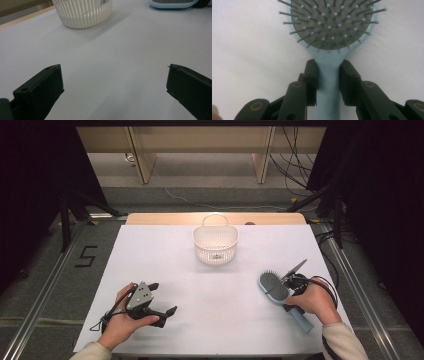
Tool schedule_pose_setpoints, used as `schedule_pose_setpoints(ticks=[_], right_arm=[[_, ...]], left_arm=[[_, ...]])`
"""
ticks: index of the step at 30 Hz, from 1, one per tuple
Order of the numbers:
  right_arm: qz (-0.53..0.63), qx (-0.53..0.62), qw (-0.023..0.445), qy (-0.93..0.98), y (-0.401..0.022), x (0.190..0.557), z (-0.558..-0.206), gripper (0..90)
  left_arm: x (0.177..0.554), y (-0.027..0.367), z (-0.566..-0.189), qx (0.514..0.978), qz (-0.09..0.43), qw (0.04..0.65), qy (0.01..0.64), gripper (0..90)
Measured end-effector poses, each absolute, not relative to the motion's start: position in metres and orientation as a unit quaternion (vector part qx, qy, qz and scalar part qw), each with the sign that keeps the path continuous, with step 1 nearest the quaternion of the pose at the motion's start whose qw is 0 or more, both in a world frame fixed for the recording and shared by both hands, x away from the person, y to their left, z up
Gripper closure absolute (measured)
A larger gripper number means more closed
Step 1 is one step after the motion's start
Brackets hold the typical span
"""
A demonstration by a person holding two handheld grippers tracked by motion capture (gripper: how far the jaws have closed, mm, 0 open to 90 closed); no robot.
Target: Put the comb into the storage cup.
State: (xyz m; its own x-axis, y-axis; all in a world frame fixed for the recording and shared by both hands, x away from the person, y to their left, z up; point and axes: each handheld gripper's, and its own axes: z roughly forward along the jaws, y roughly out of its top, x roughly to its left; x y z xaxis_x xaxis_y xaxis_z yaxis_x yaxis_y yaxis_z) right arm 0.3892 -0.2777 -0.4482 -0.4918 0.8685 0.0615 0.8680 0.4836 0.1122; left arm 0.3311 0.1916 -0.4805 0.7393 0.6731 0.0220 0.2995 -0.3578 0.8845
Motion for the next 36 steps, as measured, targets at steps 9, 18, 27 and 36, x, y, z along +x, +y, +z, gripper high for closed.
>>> schedule_pose_setpoints(ticks=[9, 18, 27, 36], right_arm=[[0.076, 0.506, 0.008, 0.859, -0.28, 0.389, -0.446, 70.7], [0.094, 0.512, 0.019, 0.854, -0.282, 0.388, -0.442, 70.7], [0.114, 0.516, 0.03, 0.849, -0.282, 0.387, -0.44, 70.7], [0.139, 0.521, 0.041, 0.841, -0.283, 0.386, -0.437, 70.8]], left_arm=[[0.331, 0.192, -0.48, 0.801, 0.196, 0.478, 0.304, 0.2], [0.331, 0.192, -0.48, 0.8, 0.197, 0.478, 0.304, 0.1], [0.331, 0.192, -0.48, 0.799, 0.198, 0.479, 0.305, 0.1], [0.331, 0.192, -0.48, 0.799, 0.198, 0.479, 0.305, 0.1]])
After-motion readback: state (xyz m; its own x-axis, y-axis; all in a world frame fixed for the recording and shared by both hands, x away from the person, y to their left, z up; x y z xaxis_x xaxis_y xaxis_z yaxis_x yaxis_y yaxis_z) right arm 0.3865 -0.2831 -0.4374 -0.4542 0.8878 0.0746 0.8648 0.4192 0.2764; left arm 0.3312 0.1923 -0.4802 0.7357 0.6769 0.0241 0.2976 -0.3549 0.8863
